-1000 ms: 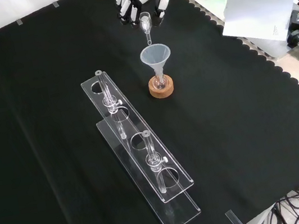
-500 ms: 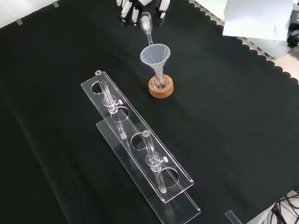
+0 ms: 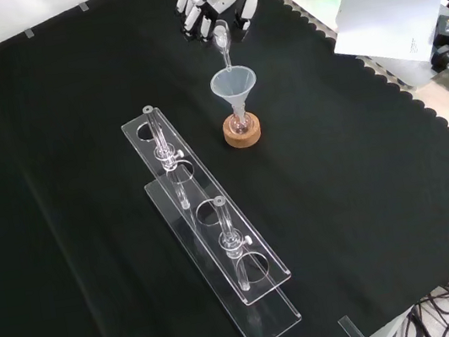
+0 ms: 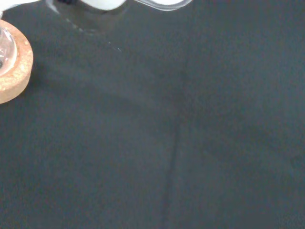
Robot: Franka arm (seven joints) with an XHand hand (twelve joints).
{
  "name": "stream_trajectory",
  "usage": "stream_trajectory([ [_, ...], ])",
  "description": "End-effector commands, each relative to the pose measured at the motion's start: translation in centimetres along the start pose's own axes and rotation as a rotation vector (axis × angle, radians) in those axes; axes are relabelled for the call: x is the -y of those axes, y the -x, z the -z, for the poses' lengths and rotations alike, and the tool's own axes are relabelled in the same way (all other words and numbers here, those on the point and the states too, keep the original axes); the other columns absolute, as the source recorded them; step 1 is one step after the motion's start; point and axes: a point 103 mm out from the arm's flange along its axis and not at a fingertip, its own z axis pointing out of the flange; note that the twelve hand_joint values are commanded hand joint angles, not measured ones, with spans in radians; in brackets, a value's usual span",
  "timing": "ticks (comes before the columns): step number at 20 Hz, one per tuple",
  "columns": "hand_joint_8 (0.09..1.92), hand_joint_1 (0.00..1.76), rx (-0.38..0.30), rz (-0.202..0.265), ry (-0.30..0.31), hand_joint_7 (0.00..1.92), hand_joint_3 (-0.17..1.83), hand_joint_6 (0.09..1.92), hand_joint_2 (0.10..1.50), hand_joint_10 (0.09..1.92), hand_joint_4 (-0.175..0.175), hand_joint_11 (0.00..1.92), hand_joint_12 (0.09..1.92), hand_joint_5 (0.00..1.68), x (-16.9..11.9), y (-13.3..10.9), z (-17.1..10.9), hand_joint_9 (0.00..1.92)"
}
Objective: Pour all the NaCl from the weighing funnel into the round-bottom flask.
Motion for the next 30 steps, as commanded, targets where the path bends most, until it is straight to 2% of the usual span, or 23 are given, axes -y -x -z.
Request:
stream_trajectory([
  [1, 0.66, 1.14, 0.020, 0.000, -0.008, 0.59, -0.17, 0.18, 1.02, 0.32, 0.175, 0.80, 1.02, 1.46, -0.04, 0.04, 0.11, 0.95],
  [5, 0.66, 1.14, 0.033, 0.007, -0.014, 0.59, -0.17, 0.18, 1.02, 0.32, 0.175, 0.80, 1.02, 1.46, -0.32, 0.25, 0.24, 0.95],
  [7, 0.65, 1.14, 0.012, 0.006, -0.010, 0.59, -0.17, 0.18, 1.02, 0.32, 0.175, 0.80, 1.02, 1.46, -0.22, 0.13, 0.05, 0.95],
  [11, 0.65, 1.14, 0.047, 0.006, -0.021, 0.59, -0.17, 0.18, 1.02, 0.32, 0.175, 0.80, 1.02, 1.46, -0.32, 0.00, 0.00, 0.95],
  [30, 0.65, 1.14, 0.106, -0.002, -0.046, 0.58, -0.17, 0.19, 1.02, 0.31, 0.175, 0.80, 1.01, 1.46, -0.53, -0.43, 0.58, 0.95],
])
